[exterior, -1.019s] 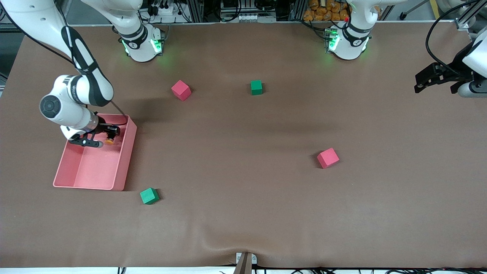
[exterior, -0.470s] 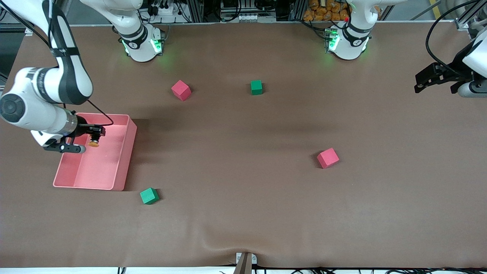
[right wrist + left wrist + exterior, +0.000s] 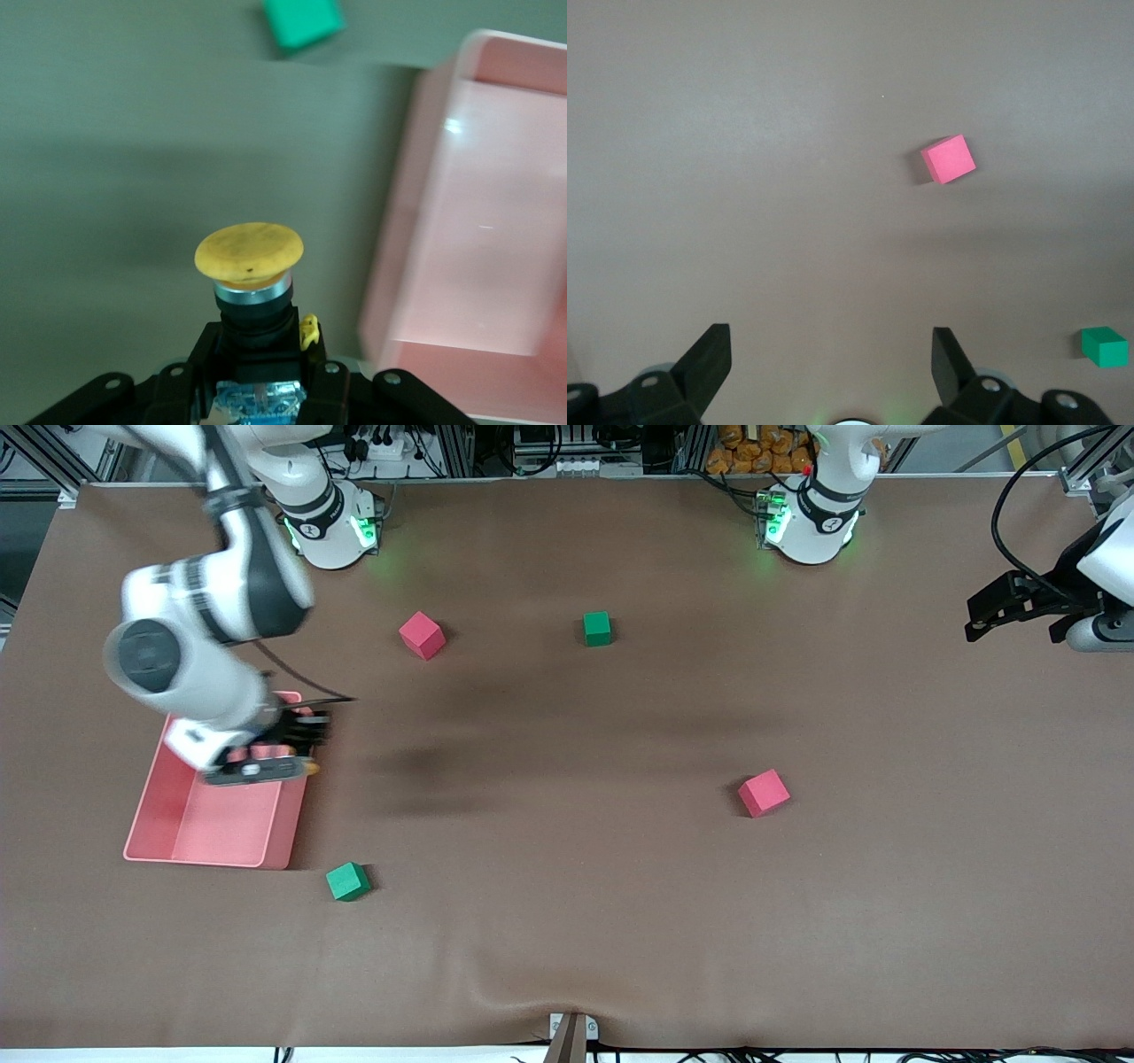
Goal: Place and upright button with both arms
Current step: 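Lift the button out of the tray with the right gripper, then lower the button onto the table and open the right gripper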
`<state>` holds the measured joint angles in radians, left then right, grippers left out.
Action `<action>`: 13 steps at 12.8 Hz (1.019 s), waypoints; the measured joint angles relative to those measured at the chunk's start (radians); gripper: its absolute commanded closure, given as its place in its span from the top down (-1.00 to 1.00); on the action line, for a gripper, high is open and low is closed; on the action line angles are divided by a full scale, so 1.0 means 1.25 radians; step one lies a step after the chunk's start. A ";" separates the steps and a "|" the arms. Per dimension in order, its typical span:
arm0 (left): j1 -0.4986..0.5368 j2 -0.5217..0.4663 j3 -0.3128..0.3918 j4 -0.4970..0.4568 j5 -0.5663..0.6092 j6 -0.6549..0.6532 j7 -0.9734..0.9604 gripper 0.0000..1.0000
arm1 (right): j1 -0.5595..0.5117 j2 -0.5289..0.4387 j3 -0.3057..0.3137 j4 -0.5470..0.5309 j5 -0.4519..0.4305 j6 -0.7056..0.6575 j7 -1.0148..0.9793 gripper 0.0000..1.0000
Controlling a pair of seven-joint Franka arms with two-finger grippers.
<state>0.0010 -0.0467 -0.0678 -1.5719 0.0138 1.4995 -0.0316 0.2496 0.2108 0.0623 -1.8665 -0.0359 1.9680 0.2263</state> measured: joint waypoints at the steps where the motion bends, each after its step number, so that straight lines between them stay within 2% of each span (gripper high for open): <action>1: 0.000 0.000 0.000 0.000 0.000 0.000 0.000 1.00 | 0.060 0.025 0.001 0.028 0.000 0.003 0.077 -0.70; 4: 0.000 0.000 0.000 0.000 0.000 0.000 0.000 1.00 | 0.228 0.151 0.000 0.152 -0.004 0.014 0.302 -0.70; 6: 0.000 0.000 0.000 0.000 0.000 0.000 0.000 1.00 | 0.292 0.248 -0.002 0.243 -0.005 0.030 0.380 -0.70; 8: 0.000 0.000 0.000 0.000 0.000 0.000 0.000 1.00 | 0.317 0.326 -0.004 0.300 -0.005 0.097 0.406 -0.70; 11: 0.000 0.000 0.000 0.000 -0.006 0.000 0.000 1.00 | 0.344 0.405 -0.005 0.320 -0.005 0.223 0.443 -0.70; 13: 0.000 0.000 0.000 0.000 -0.006 0.000 0.000 1.00 | 0.356 0.446 -0.005 0.344 -0.005 0.245 0.452 -0.70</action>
<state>0.0012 -0.0466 -0.0673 -1.5718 0.0059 1.4990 -0.0316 0.6943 0.7687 0.0558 -1.4368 -0.0424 2.2743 0.7912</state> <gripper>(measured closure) 0.000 0.586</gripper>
